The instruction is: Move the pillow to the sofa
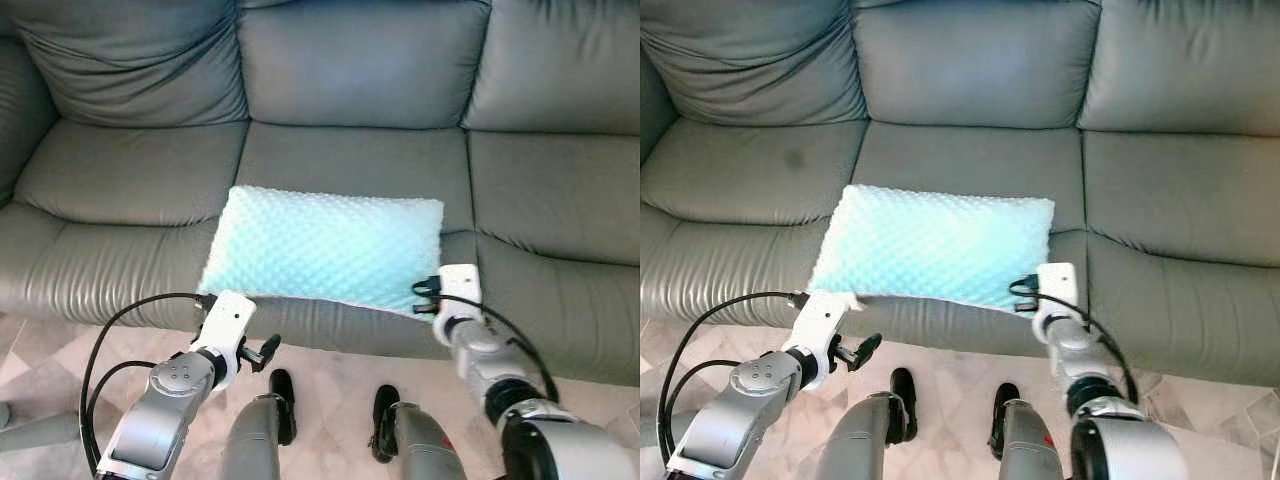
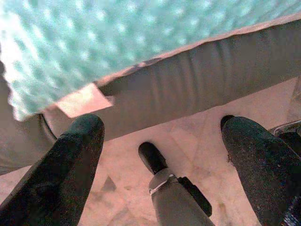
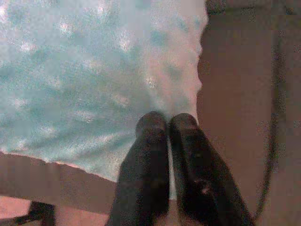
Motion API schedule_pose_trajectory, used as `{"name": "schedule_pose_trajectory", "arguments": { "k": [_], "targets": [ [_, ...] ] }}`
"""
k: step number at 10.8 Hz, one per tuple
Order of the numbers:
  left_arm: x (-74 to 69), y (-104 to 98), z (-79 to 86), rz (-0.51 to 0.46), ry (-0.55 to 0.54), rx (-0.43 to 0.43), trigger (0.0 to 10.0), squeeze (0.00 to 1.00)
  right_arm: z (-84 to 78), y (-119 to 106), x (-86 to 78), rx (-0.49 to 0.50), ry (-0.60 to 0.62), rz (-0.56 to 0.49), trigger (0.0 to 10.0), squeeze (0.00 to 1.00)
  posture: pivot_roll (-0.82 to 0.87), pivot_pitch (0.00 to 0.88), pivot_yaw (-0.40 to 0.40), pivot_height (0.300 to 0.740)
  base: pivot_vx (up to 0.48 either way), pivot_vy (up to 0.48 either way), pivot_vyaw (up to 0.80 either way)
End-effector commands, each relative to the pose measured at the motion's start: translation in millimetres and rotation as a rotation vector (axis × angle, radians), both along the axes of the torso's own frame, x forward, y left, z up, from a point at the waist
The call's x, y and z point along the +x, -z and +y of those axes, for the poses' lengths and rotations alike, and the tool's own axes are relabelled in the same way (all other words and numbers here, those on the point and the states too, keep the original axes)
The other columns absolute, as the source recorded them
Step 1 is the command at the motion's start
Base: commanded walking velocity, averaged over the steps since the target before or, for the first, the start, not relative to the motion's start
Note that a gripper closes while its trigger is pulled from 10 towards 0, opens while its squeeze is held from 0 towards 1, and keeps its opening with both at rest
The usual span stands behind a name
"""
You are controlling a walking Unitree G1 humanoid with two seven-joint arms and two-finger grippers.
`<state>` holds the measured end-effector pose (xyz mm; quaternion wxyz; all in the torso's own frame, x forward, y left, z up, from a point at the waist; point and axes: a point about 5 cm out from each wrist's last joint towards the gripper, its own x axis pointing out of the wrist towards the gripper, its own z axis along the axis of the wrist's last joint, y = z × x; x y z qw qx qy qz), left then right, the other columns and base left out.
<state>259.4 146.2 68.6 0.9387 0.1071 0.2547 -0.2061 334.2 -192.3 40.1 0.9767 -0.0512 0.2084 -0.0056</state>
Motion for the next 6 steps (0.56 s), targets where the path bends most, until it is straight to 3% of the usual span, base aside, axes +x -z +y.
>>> {"name": "schedule_pose_trajectory", "arguments": {
  "k": [1,4,6],
  "targets": [
    [-5.4,5,6.7,0.025,-0.019,0.024,10.0,0.00,-2.1,12,-9.2,-0.003,0.011,0.050,0.0,0.00,0.16,0.420,0.109,0.740,0.000,0.000,0.00],
    [-4.9,5,9.2,0.024,-0.029,0.032,10.0,0.00,-20.8,4,-6.6,-0.059,0.048,0.027,0.0,0.00,0.15,0.421,0.110,0.740,0.000,0.000,0.00],
    [-4.4,5,8.9,0.022,-0.032,0.033,10.0,0.00,-23.3,3,-6.3,-0.069,0.049,0.024,0.0,0.00,0.15,0.421,0.110,0.740,0.000,0.000,0.00]
  ]
}}
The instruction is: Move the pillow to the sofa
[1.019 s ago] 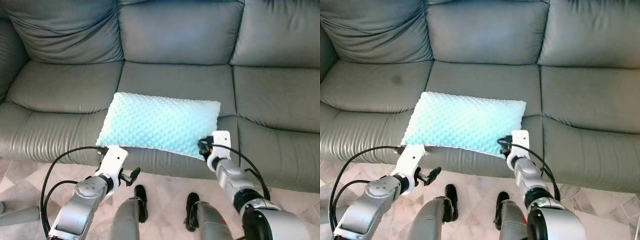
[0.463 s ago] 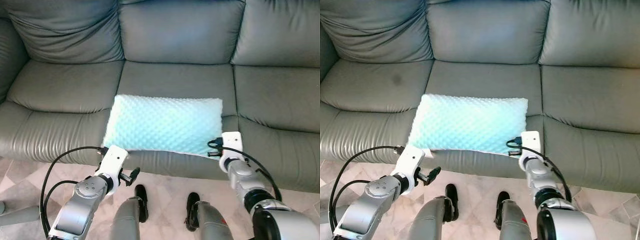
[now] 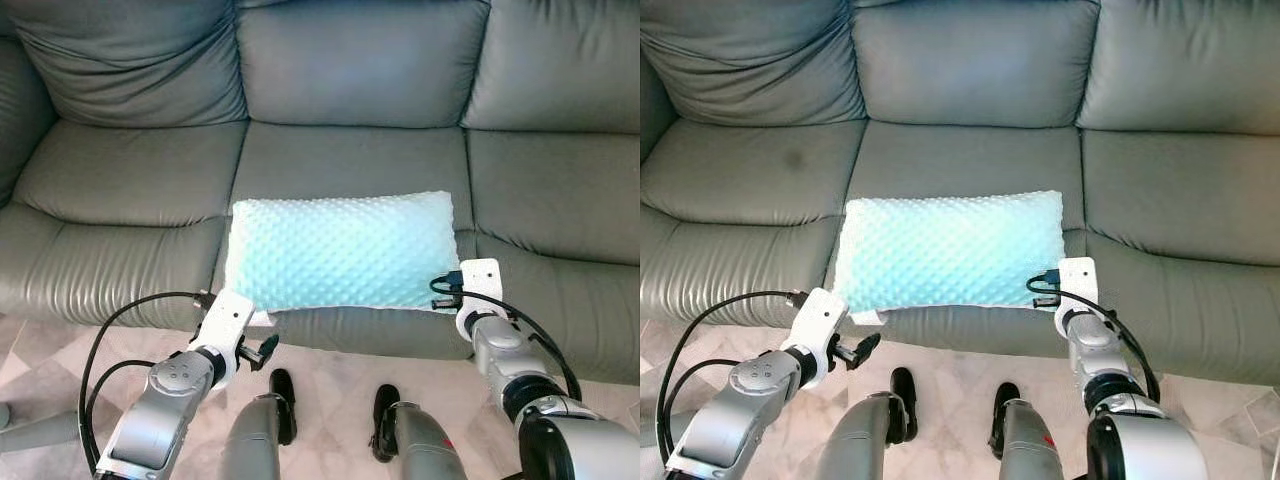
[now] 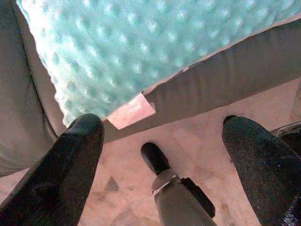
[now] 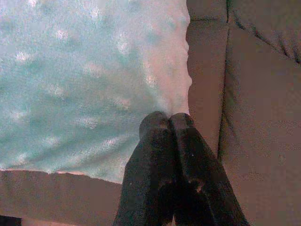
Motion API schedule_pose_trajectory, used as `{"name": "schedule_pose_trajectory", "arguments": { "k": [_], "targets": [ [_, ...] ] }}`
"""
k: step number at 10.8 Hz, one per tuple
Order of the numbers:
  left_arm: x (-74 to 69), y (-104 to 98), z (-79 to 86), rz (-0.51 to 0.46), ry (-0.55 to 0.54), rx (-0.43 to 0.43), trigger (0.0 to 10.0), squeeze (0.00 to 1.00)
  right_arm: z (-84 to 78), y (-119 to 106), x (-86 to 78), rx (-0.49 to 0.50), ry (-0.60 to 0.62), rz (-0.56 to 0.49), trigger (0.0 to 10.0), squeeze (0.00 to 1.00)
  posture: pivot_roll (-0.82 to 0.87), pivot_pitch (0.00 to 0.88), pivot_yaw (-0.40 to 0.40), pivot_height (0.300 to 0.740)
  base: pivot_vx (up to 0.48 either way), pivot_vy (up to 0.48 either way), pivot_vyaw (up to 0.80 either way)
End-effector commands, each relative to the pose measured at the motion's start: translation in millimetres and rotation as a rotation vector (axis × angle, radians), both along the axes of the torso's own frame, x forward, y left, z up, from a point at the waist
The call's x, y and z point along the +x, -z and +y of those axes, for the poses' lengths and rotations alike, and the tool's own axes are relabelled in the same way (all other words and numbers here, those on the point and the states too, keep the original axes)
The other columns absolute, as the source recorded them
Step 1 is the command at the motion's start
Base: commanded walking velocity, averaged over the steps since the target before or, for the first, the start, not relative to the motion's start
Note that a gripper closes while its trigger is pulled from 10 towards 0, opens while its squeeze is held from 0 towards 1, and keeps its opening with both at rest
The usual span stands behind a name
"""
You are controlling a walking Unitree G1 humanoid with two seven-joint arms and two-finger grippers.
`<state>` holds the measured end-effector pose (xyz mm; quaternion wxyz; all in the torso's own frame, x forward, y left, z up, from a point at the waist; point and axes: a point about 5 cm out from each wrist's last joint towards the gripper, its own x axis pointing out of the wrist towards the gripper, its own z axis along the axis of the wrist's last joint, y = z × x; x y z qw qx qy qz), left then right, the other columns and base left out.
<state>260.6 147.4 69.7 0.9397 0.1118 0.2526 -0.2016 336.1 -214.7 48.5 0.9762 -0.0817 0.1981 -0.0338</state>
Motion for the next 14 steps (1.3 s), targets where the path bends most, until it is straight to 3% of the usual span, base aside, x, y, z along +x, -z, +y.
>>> {"name": "schedule_pose_trajectory", "arguments": {
  "k": [1,2,3,4,7,11,14],
  "targets": [
    [-5.5,7,7.9,0.029,-0.026,0.024,10.0,0.00,-2.6,10,-8.0,0.004,0.012,0.045,0.0,0.00,0.14,0.420,0.110,0.740,0.000,0.000,0.00],
    [-5.3,7,7.9,0.028,-0.027,0.026,10.0,0.00,-0.7,11,-8.0,0.002,-0.009,0.047,3.5,0.00,0.14,0.418,0.109,0.740,0.000,0.000,0.00],
    [-3.6,6,8.6,0.023,-0.033,0.024,10.0,0.00,6.2,12,-7.2,0.004,-0.043,0.047,10.0,0.00,0.13,0.414,0.105,0.740,0.000,0.000,0.00],
    [-2.6,5,9.0,0.021,-0.036,0.024,10.0,0.00,8.3,9,-5.6,0.047,-0.033,0.013,10.0,1.00,0.13,0.415,0.104,0.740,0.000,0.000,0.00],
    [2.6,6,5.6,0.011,-0.040,0.015,10.0,0.00,1.9,-2,-2.6,0.112,0.068,-0.120,10.0,1.00,0.10,0.399,0.096,0.740,0.000,0.000,0.00],
    [12.6,5,1.3,-0.012,-0.051,-0.001,10.0,0.00,-1.7,-17,2.3,0.112,0.110,-0.243,10.0,1.00,0.06,0.375,0.071,0.740,0.000,0.000,0.00],
    [16.9,7,-1.9,-0.025,-0.066,-0.012,10.0,0.00,43.3,-7,-1.2,0.299,-0.070,-0.226,10.0,1.00,0.03,0.363,0.057,0.740,0.000,0.000,0.00]
  ]
}}
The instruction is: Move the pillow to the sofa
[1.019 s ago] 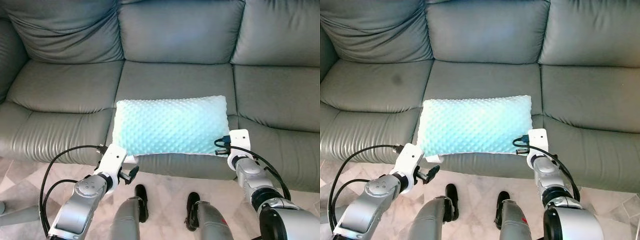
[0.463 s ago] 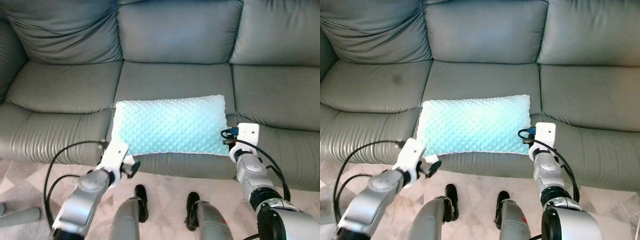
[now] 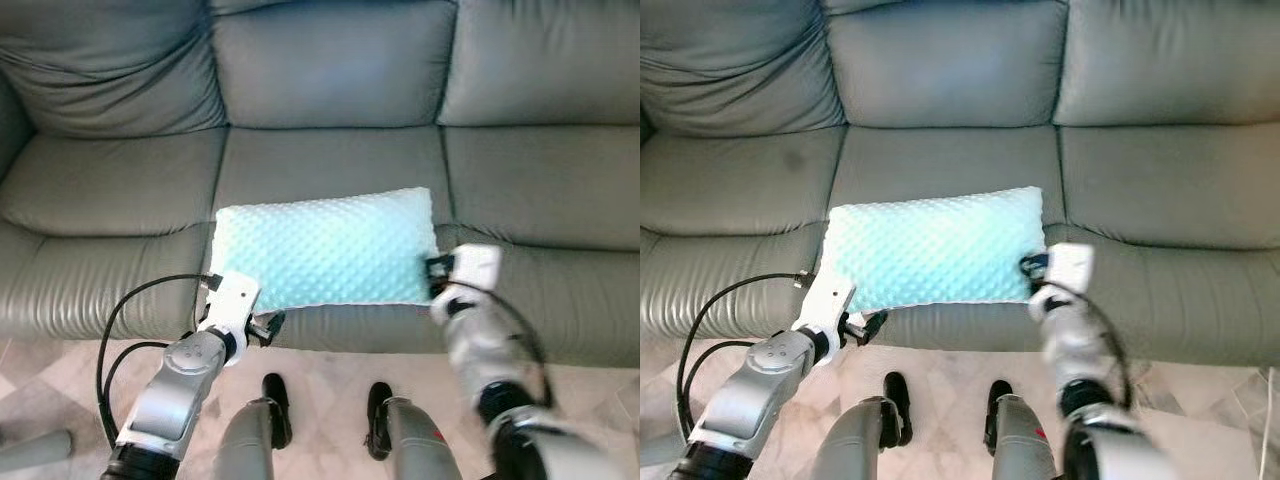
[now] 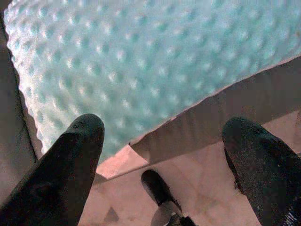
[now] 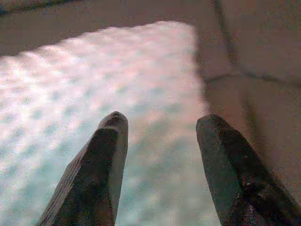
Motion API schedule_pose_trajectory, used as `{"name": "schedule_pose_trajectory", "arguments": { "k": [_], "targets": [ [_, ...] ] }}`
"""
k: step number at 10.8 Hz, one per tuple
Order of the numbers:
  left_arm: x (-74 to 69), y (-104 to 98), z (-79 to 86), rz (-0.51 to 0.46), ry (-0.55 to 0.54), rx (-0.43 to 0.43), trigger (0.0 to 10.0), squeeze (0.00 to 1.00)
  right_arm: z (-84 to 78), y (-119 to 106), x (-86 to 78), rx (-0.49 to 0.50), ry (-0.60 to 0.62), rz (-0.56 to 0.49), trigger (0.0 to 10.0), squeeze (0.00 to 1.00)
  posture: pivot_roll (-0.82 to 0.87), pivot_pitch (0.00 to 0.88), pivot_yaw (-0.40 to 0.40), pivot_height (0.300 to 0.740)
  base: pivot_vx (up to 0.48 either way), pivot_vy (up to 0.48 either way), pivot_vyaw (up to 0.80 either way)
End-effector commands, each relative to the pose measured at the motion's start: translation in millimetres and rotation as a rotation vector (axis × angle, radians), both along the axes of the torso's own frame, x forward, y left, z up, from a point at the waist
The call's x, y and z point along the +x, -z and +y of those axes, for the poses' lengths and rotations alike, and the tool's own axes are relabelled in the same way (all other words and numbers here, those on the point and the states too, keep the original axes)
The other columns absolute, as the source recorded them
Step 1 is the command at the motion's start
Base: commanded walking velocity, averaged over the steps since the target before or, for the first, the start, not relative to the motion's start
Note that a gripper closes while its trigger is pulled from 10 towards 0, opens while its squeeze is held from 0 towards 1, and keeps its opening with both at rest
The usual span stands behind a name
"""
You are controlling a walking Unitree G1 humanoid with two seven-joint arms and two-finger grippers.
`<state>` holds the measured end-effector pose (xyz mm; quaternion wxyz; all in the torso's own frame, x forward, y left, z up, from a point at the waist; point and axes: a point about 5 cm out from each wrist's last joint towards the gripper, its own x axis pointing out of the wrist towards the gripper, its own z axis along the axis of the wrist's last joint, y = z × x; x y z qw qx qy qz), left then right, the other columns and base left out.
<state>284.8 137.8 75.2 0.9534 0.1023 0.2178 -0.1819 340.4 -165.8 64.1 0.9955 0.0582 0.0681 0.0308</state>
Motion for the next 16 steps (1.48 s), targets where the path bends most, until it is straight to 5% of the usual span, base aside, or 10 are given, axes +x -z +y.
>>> {"name": "schedule_pose_trajectory", "arguments": {
  "k": [1,4,5,9,16],
  "targets": [
    [-6.3,12,7.0,0.046,-0.028,0.009,10.0,0.00,10.4,10,-7.9,0.022,-0.051,0.027,10.0,1.00,0.02,0.360,0.053,0.740,0.000,0.000,0.00],
    [1.6,9,18.9,-0.014,-0.123,-0.042,10.0,0.00,40.9,10,-21.8,0.061,-0.164,-0.007,10.0,1.00,0.01,0.357,0.042,0.740,0.000,0.000,0.00],
    [5.2,11,28.0,-0.054,-0.176,-0.036,10.0,0.00,55.3,14,-39.2,0.088,-0.250,0.022,10.0,1.00,-0.02,0.349,0.032,0.740,0.000,0.000,0.00],
    [-4.5,25,29.2,-0.016,-0.176,-0.009,10.0,0.00,80.0,45,-76.5,0.184,-0.450,0.304,10.0,1.00,-0.02,0.350,0.030,0.740,0.000,0.000,0.00],
    [-18.9,26,41.4,0.003,-0.189,0.014,10.0,0.00,45.2,66,-48.0,0.182,-0.322,0.531,10.0,1.00,0.05,0.419,0.067,0.740,0.000,0.000,0.00]
  ]
}}
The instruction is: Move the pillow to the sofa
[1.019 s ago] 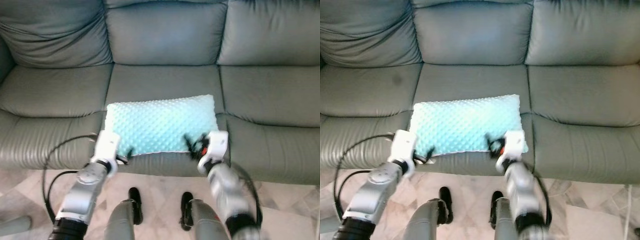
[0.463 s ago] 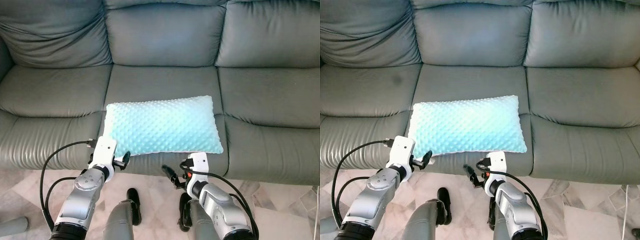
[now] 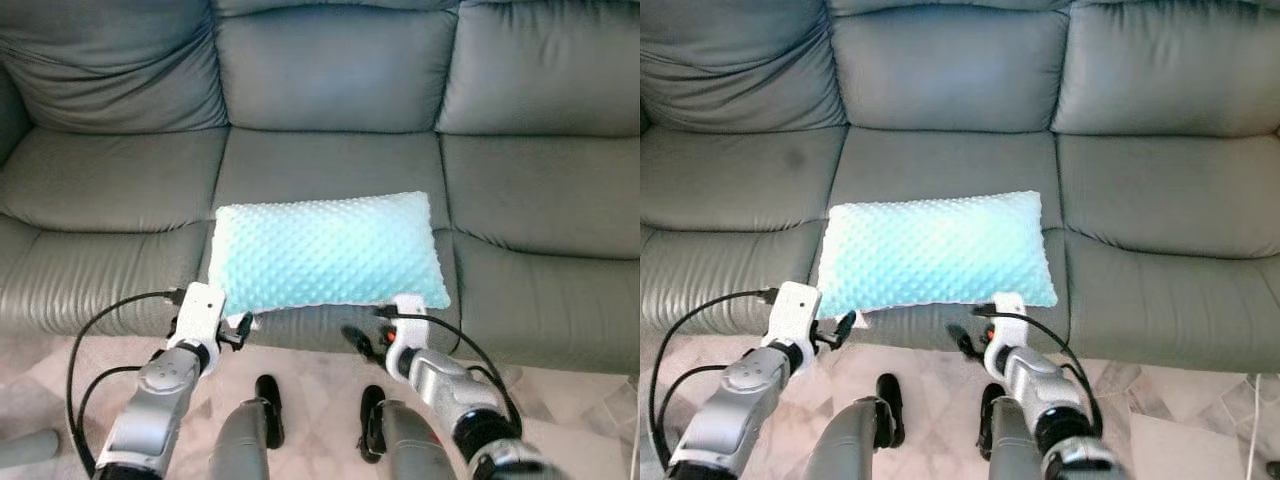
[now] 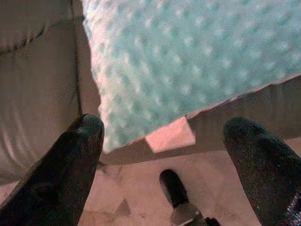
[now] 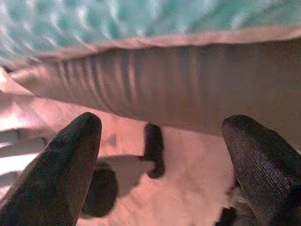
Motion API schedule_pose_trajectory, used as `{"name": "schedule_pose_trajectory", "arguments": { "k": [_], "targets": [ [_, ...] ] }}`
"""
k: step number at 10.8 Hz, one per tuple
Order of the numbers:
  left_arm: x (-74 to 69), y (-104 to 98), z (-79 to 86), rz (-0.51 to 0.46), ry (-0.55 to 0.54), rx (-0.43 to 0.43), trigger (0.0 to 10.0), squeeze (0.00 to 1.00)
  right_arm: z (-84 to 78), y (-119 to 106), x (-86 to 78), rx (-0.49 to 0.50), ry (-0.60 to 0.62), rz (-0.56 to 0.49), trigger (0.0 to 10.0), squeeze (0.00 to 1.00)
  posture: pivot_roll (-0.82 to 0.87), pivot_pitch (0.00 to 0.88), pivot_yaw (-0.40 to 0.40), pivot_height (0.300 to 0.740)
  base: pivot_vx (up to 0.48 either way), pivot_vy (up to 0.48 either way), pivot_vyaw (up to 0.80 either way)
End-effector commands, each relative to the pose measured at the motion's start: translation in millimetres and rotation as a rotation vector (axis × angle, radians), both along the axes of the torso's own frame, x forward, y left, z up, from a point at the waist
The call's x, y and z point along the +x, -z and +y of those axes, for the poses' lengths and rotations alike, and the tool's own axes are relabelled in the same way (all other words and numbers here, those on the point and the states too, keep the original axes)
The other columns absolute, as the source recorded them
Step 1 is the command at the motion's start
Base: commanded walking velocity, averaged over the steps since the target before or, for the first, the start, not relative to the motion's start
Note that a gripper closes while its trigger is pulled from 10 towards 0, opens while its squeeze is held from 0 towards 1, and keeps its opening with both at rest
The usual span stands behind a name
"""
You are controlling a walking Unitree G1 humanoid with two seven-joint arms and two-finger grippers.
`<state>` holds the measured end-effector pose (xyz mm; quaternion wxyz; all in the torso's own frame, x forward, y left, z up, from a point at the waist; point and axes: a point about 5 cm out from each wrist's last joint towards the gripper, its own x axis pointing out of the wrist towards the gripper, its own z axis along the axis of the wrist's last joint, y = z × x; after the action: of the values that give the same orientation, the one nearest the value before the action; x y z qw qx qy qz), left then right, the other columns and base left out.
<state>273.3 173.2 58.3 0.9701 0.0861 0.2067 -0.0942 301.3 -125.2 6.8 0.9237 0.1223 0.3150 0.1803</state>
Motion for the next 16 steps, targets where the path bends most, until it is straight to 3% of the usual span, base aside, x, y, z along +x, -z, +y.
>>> {"name": "schedule_pose_trajectory", "arguments": {
  "k": [1,3,4,7,10,14,16],
  "targets": [
    [-9.3,9,6.7,0.048,-0.010,0.012,10.0,0.00,1.2,11,-9.7,-0.007,-0.014,0.050,10.0,1.00,0.07,0.433,0.073,0.740,0.000,0.000,0.00],
    [-11.6,6,5.6,0.049,-0.008,0.011,10.0,0.00,-13.2,17,-12.1,-0.083,-0.027,0.078,10.0,1.00,0.09,0.449,0.078,0.740,0.000,0.000,0.00],
    [-12.6,5,6.0,0.051,-0.009,0.013,10.0,0.00,-22.4,11,-4.9,-0.111,0.006,0.013,10.0,1.00,0.10,0.453,0.084,0.740,0.000,0.000,0.00],
    [-14.7,4,11.4,0.059,-0.017,0.025,10.0,0.00,-48.0,-5,11.9,-0.328,0.087,-0.094,10.0,1.00,0.11,0.455,0.085,0.740,0.000,0.000,0.00],
    [-12.9,2,5.9,0.053,-0.018,0.024,10.0,0.00,-57.9,-21,24.5,-0.373,0.170,-0.196,10.0,1.00,0.11,0.455,0.085,0.740,0.000,0.000,0.00],
    [-12.8,2,10.4,0.049,-0.037,0.041,10.0,0.00,-72.6,-42,37.8,-0.435,0.262,-0.285,10.0,1.00,0.10,0.456,0.076,0.740,0.000,0.000,0.00],
    [-13.3,2,9.1,0.050,-0.039,0.040,10.0,0.00,-59.8,-36,35.7,-0.341,0.214,-0.260,10.0,1.00,0.10,0.456,0.071,0.740,0.000,0.000,0.00]
  ]
}}
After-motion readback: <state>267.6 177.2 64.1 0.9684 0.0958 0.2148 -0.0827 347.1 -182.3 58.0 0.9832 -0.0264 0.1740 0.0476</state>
